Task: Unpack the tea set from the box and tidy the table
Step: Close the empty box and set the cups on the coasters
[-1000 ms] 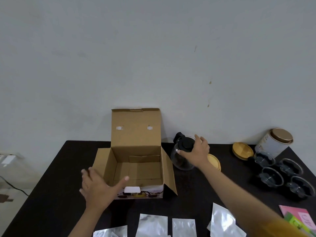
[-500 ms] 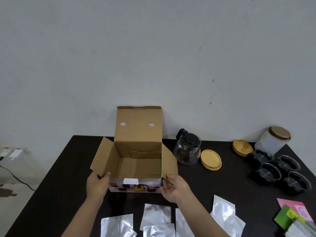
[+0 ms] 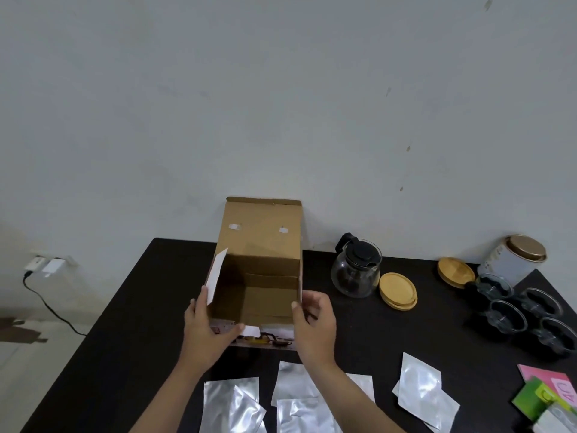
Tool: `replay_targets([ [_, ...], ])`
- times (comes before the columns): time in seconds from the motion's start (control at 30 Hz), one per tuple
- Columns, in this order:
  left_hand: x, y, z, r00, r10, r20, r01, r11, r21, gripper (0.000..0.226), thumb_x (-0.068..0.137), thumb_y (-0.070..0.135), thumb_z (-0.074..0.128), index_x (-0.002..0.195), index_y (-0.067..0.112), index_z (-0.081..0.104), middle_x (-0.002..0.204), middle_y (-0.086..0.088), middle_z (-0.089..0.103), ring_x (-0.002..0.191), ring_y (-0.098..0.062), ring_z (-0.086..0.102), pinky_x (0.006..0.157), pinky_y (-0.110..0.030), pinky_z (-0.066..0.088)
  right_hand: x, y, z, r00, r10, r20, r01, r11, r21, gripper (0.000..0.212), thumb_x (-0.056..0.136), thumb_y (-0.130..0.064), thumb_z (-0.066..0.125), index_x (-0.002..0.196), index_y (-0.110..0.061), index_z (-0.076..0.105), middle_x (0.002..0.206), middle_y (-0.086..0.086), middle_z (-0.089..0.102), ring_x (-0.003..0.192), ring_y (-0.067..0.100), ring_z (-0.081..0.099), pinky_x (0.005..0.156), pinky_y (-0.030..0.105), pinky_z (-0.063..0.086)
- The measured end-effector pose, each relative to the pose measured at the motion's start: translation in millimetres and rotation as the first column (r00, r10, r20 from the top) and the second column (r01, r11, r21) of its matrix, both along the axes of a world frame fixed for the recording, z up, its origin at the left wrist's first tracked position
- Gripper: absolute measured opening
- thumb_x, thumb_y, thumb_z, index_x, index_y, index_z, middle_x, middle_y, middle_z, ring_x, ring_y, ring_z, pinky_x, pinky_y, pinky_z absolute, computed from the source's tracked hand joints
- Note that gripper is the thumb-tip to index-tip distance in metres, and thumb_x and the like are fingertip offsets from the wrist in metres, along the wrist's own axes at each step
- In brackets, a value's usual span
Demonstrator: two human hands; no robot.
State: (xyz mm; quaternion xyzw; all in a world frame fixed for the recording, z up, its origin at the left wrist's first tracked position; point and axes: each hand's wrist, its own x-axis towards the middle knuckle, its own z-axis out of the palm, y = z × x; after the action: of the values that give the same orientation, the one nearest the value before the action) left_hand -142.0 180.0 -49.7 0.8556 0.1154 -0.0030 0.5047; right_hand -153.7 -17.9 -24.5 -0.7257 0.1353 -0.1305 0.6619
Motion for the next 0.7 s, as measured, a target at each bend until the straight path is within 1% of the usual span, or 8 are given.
replay_targets([
  [0.07, -3.0, -4.4, -0.8, 1.0, 0.008, 0.017, -0.009, 0.995, 0.099, 0.109, 0.071, 0.029, 0.083, 0.152, 0.026, 0.011, 0.157, -0.009, 0.004, 0.146, -0.028, 0.006, 0.112, -0.05, 0.026, 0.0, 0.3, -8.4, 0.995, 0.08, 0.056, -0.072, 0.988, -0.135, 0.023, 0.087, -0.011, 0.068, 0.102, -0.026, 0.06, 0.108, -0.007, 0.059, 0.103, 0.0, 0.056, 0.083, 0.011, 0.047],
  [0.13, -4.5, -6.9, 1.2, 0.998, -0.036, 0.054, 0.027, 0.987, 0.157, 0.104, 0.073, 0.03, 0.081, 0.152, 0.024, 0.014, 0.159, -0.008, 0.001, 0.146, -0.029, 0.004, 0.112, -0.048, 0.024, 1.9, -0.8, -19.0, 0.986, 0.125, 0.11, -0.095, 0.965, -0.246, 0.028, 0.084, -0.008, 0.071, 0.104, -0.026, 0.062, 0.11, -0.005, 0.057, 0.106, 0.001, 0.053, 0.085, 0.005, 0.042],
  [0.27, -3.2, -4.5, -1.7, 0.998, -0.055, 0.028, 0.049, 0.983, 0.179, 0.098, 0.075, 0.031, 0.079, 0.151, 0.02, 0.019, 0.159, -0.006, 0.0, 0.146, -0.028, 0.003, 0.114, -0.046, 0.022, 3.8, -2.7, -34.6, 0.975, 0.21, 0.072, -0.16, 0.888, -0.43, 0.032, 0.081, -0.015, 0.075, 0.113, -0.014, 0.069, 0.116, -0.006, 0.053, 0.115, 0.01, 0.047, 0.091, 0.004, 0.036],
  [0.37, -2.3, -2.6, -3.5, 0.998, -0.058, 0.01, 0.055, 0.983, 0.175, 0.099, 0.076, 0.034, 0.078, 0.152, 0.02, 0.017, 0.159, -0.002, -0.002, 0.145, -0.026, 0.001, 0.115, -0.046, 0.02, 6.3, -5.0, -38.7, 0.965, 0.255, 0.059, -0.19, 0.837, -0.514, 0.038, 0.08, -0.025, 0.077, 0.114, -0.009, 0.069, 0.118, -0.003, 0.054, 0.114, 0.012, 0.044, 0.093, 0.003, 0.033],
  [0.47, -1.1, -0.6, -5.6, 0.998, -0.059, -0.001, 0.059, 0.985, 0.16, 0.1, 0.075, 0.035, 0.078, 0.152, 0.02, 0.016, 0.159, 0.0, -0.003, 0.145, -0.025, 0.001, 0.116, -0.044, 0.02, 22.9, -8.1, -22.4, 0.976, 0.202, 0.085, -0.132, 0.85, -0.51, 0.04, 0.082, -0.029, 0.074, 0.114, -0.006, 0.068, 0.113, -0.004, 0.052, 0.11, 0.012, 0.045, 0.09, 0.005, 0.033],
  [0.53, -1.3, -0.4, -6.6, 0.998, -0.058, 0.002, 0.057, 0.986, 0.157, 0.1, 0.075, 0.035, 0.079, 0.152, 0.02, 0.017, 0.159, 0.001, -0.002, 0.145, -0.024, 0.001, 0.116, -0.044, 0.02, 50.4, -11.6, -7.9, 0.988, 0.148, 0.051, -0.105, 0.868, -0.486, 0.037, 0.084, -0.03, 0.071, 0.114, -0.008, 0.067, 0.11, -0.003, 0.053, 0.108, 0.012, 0.046, 0.09, 0.012, 0.035],
  [0.63, -2.0, -0.3, -8.2, 0.999, -0.054, 0.002, 0.053, 0.989, 0.135, 0.1, 0.075, 0.033, 0.079, 0.152, 0.021, 0.017, 0.158, 0.002, -0.002, 0.145, -0.023, 0.002, 0.116, -0.043, 0.02, 102.8, -13.4, 13.6, 0.992, 0.088, -0.09, -0.118, 0.906, -0.407, 0.031, 0.084, -0.038, 0.063, 0.105, -0.015, 0.066, 0.105, 0.0, 0.061, 0.107, 0.022, 0.054, 0.092, 0.034, 0.045],
  [0.7, -2.1, -0.2, -9.5, 0.999, -0.053, 0.006, 0.052, 0.991, 0.123, 0.1, 0.075, 0.034, 0.079, 0.152, 0.022, 0.017, 0.158, 0.004, -0.003, 0.144, -0.023, 0.002, 0.116, -0.043, 0.021, 131.5, -13.3, 27.4, 0.975, 0.067, -0.214, -0.129, 0.947, -0.293, 0.034, 0.085, -0.034, 0.06, 0.111, -0.012, 0.06, 0.106, -0.001, 0.058, 0.112, 0.028, 0.054, 0.09, 0.034, 0.045],
])
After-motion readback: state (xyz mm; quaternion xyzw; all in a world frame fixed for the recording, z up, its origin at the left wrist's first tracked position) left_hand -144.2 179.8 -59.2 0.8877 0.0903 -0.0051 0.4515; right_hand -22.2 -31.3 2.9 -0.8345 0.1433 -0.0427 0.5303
